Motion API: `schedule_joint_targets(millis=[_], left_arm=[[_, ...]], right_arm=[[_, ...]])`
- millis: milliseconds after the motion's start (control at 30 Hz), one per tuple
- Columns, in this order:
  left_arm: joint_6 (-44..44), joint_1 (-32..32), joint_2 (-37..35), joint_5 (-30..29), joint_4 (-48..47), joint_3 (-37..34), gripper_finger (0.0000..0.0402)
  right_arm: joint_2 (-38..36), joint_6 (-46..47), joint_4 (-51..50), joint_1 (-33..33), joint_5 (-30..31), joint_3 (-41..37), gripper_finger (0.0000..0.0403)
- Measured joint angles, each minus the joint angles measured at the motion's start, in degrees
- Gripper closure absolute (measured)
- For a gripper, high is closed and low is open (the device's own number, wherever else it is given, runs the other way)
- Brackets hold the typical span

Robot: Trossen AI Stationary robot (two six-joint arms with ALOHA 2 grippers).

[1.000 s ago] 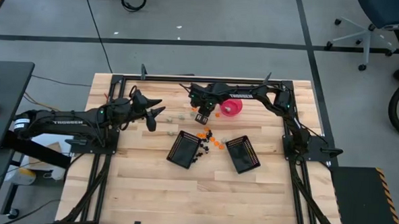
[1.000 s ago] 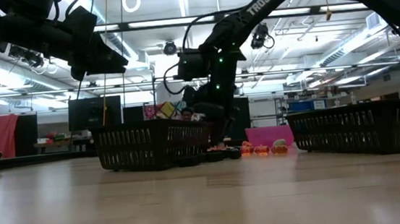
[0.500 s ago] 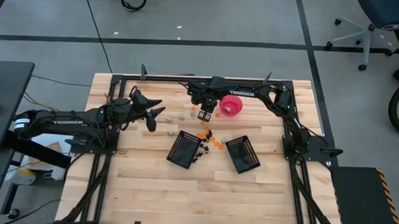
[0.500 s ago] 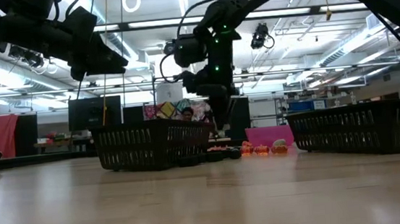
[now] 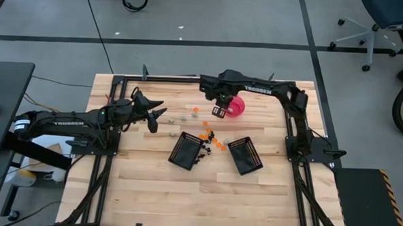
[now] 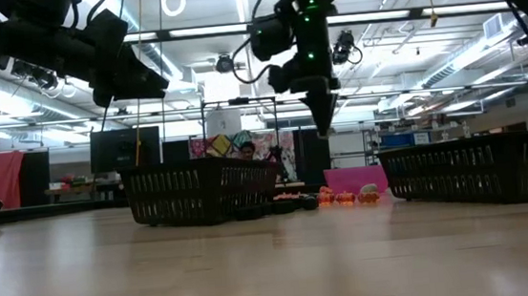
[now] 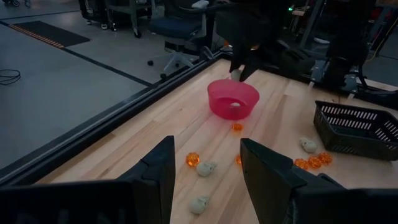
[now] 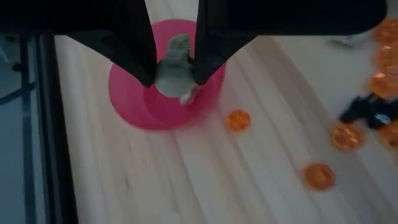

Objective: Sort Halloween decoration
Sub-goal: Put the white skull toy into the pink container

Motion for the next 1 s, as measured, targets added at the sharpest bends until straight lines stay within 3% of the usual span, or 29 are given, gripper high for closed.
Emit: schedule_joint_targets(millis=[433, 767, 1000], left_arm=[[0.0, 0.0, 0.0, 0.0, 0.0, 0.0, 0.0246], [-0.2, 0.0, 0.0, 0.0, 0.0, 0.0, 0.0246], [0.0, 0.0, 0.0, 0.0, 0.0, 0.0, 0.0246]], right_arm=[[-3.3, 1.2, 14.0, -5.2, -3.8, -19.6, 0.0283], [-5.3, 1.5, 13.5, -5.9, -5.1, -20.4, 0.0239], [-12.1, 5.1, 14.1, 0.9, -3.7, -20.4, 0.0241]])
